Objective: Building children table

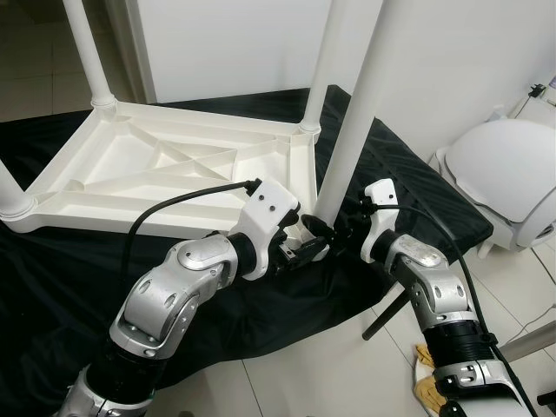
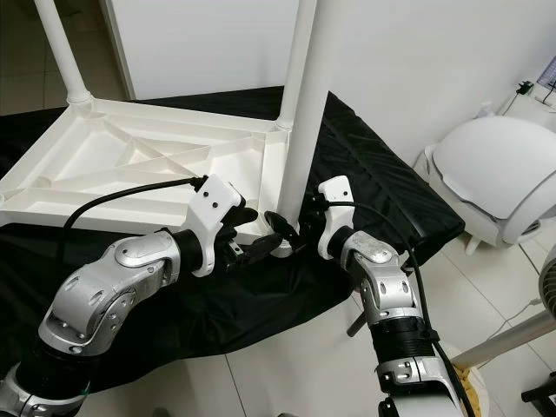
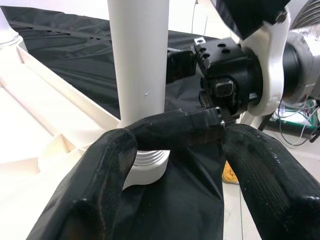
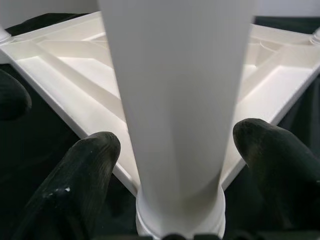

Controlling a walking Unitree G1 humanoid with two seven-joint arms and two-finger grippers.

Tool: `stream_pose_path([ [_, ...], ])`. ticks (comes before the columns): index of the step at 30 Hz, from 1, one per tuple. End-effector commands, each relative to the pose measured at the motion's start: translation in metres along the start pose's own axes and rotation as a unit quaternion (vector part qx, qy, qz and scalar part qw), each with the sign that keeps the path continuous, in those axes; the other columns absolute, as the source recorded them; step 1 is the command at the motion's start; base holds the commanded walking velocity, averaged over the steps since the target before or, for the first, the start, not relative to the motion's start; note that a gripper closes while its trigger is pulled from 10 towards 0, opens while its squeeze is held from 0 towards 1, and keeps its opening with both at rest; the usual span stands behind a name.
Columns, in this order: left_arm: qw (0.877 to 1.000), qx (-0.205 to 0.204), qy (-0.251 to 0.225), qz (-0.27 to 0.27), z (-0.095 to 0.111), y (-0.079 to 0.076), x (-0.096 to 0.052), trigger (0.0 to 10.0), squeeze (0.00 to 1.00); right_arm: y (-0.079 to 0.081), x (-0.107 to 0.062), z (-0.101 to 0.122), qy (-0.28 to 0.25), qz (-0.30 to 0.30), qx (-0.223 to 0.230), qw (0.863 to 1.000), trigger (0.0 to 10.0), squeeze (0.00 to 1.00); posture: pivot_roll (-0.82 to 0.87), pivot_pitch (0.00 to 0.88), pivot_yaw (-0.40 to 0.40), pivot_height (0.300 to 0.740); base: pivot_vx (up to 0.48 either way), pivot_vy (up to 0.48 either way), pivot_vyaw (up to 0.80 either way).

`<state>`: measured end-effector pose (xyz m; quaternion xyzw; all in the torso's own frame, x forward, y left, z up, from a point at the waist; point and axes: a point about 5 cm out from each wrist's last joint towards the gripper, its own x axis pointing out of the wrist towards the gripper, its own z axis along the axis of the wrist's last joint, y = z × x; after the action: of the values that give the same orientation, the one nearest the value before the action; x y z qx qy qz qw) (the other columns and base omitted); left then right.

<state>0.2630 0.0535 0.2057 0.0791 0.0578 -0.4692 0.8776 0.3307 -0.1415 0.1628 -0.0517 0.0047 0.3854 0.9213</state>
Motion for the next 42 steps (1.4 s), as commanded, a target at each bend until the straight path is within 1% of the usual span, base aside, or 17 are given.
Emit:
stream_pose_path([
  [1,1.0,0.005,0.001,-0.007,0.001,-0.004,0.0,10.0,0.0,-0.002,0.0,-0.001,0.005,0.017,-0.011,1.0,10.0,0.0,-0.04,0.036,-0.055,0.74,0.0,0.0,0.0],
  [6,1.0,0.007,0.0,-0.009,0.002,-0.005,0.0,10.0,0.0,-0.007,0.002,-0.006,0.014,0.038,-0.024,0.999,10.0,0.0,-0.03,0.033,-0.053,0.74,0.0,0.0,0.0],
  [7,1.0,0.007,0.0,-0.01,0.003,-0.005,-0.001,10.0,0.0,-0.011,0.003,-0.007,0.017,0.038,-0.028,0.999,4.0,0.0,-0.03,0.032,-0.052,0.74,0.0,0.0,0.0],
  [8,1.0,0.008,-0.001,-0.011,0.003,-0.006,-0.001,10.0,0.0,-0.014,0.004,-0.008,0.022,0.036,-0.03,0.999,0.6,0.0,-0.03,0.032,-0.052,0.74,0.0,0.0,0.0],
  [9,1.0,0.008,-0.001,-0.011,0.003,-0.006,-0.001,10.0,0.0,-0.014,0.004,-0.008,0.022,0.036,-0.03,0.999,0.6,0.0,-0.03,0.032,-0.052,0.74,0.0,0.0,0.0],
  [10,1.0,0.01,-0.001,-0.013,0.003,-0.006,-0.001,10.0,0.0,-0.018,0.004,-0.011,0.033,0.042,-0.043,0.998,0.0,0.0,-0.03,0.031,-0.052,0.74,0.0,0.0,0.0],
  [17,1.0,0.01,0.001,-0.015,0.003,-0.008,-0.002,10.0,0.0,-0.02,0.003,-0.014,0.036,0.047,-0.041,0.997,0.0,0.0,-0.02,0.033,-0.054,0.74,0.0,0.0,0.0],
  [23,1.0,0.008,0.001,-0.016,0.003,-0.009,-0.002,10.0,0.0,-0.017,0.001,-0.017,0.03,0.054,-0.025,0.998,0.0,0.0,-0.02,0.035,-0.054,0.74,0.0,0.0,0.0],
  [29,1.0,0.008,0.001,-0.017,0.003,-0.009,-0.002,10.0,0.0,-0.015,0.001,-0.023,0.032,0.042,-0.031,0.998,0.0,0.0,-0.03,0.035,-0.055,0.74,0.0,0.0,0.0],
  [32,1.0,0.008,0.001,-0.018,0.003,-0.009,-0.002,10.0,0.0,-0.014,0.002,-0.027,0.025,0.01,-0.017,0.999,0.0,0.0,-0.04,0.036,-0.054,0.74,0.0,0.0,0.0],
  [35,1.0,0.007,0.001,-0.019,0.003,-0.009,-0.002,10.0,0.0,-0.013,0.003,-0.027,0.021,0.0,-0.012,1.0,0.0,0.0,-0.04,0.038,-0.055,0.74,0.0,0.0,0.0],
  [37,1.0,0.007,0.002,-0.02,0.002,-0.01,-0.002,10.0,0.0,-0.01,0.004,-0.025,0.012,-0.028,-0.006,1.0,0.0,0.0,-0.04,0.038,-0.056,0.74,0.0,0.0,0.0],
  [39,1.0,0.007,0.002,-0.02,0.002,-0.01,-0.002,10.0,0.0,-0.01,0.004,-0.025,0.012,-0.028,-0.006,1.0,0.0,0.0,-0.04,0.038,-0.056,0.74,0.0,0.0,0.0],
  [41,1.0,0.006,0.002,-0.02,0.002,-0.01,-0.001,10.0,0.0,-0.006,0.006,-0.023,0.0,-0.054,-0.001,0.999,0.0,0.0,-0.04,0.04,-0.06,0.74,0.0,0.0,0.0],
  [42,1.0,0.006,0.002,-0.02,0.002,-0.01,-0.001,10.0,0.0,-0.006,0.006,-0.023,0.0,-0.054,-0.001,0.999,0.0,0.0,-0.04,0.04,-0.06,0.74,0.0,0.0,0.0],
])
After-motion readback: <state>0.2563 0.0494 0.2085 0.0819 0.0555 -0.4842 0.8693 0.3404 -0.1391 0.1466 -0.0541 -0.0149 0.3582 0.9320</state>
